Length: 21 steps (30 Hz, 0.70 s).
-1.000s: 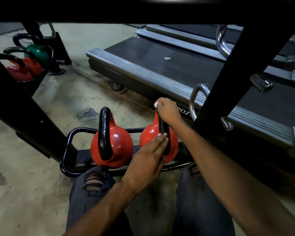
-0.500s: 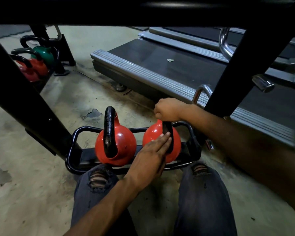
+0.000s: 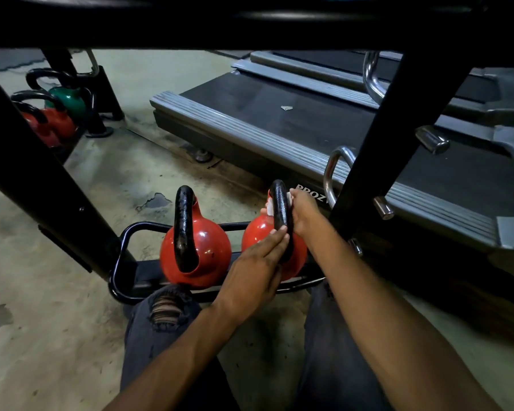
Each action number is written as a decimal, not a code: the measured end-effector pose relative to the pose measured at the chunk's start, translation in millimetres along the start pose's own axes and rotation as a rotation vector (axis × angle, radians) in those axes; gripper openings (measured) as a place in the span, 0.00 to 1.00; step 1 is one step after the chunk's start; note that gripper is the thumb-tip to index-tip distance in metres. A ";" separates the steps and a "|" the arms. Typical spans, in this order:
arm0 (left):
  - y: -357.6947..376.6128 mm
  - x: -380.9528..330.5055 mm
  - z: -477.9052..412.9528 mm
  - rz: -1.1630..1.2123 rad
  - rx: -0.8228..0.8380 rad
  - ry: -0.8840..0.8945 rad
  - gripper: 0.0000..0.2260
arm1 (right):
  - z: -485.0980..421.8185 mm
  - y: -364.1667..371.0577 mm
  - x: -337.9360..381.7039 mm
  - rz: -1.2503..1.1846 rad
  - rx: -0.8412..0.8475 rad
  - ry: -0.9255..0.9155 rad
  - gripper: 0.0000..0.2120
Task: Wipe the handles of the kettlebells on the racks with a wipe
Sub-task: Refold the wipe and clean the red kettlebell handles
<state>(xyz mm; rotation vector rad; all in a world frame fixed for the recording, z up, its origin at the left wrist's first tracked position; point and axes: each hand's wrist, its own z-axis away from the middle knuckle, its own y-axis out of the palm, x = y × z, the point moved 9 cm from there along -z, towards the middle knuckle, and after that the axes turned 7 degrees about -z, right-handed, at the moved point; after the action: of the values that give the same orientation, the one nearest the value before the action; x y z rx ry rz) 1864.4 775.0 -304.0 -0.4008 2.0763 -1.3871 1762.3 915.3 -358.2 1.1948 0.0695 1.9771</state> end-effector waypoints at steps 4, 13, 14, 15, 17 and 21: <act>2.5 1.6 5.8 0.045 -0.004 -0.008 0.30 | 35.5 -6.1 -26.9 0.009 0.165 0.111 0.23; 3.7 0.7 13.7 0.115 0.006 -0.013 0.30 | 104.9 -59.7 -23.4 0.316 -0.149 -0.596 0.13; 3.1 2.6 12.0 0.147 -0.014 -0.030 0.29 | 120.7 -58.8 -25.6 0.431 -0.131 -0.687 0.13; 2.2 5.0 11.7 0.182 -0.040 -0.053 0.27 | 128.0 -60.0 -33.3 0.529 -0.125 -0.739 0.13; 2.2 10.3 15.4 0.251 -0.079 -0.115 0.24 | 136.5 -61.5 -42.0 0.638 -0.155 -0.814 0.15; 10.9 6.7 27.5 0.334 -0.066 -0.149 0.24 | 127.2 -38.1 -24.6 0.776 -0.067 -1.019 0.18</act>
<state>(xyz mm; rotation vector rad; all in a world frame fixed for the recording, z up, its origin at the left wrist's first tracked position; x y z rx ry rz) 1877.4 755.8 -323.5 -0.1675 1.9636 -1.0629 1888.0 881.7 -321.9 2.2552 -1.1007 1.6556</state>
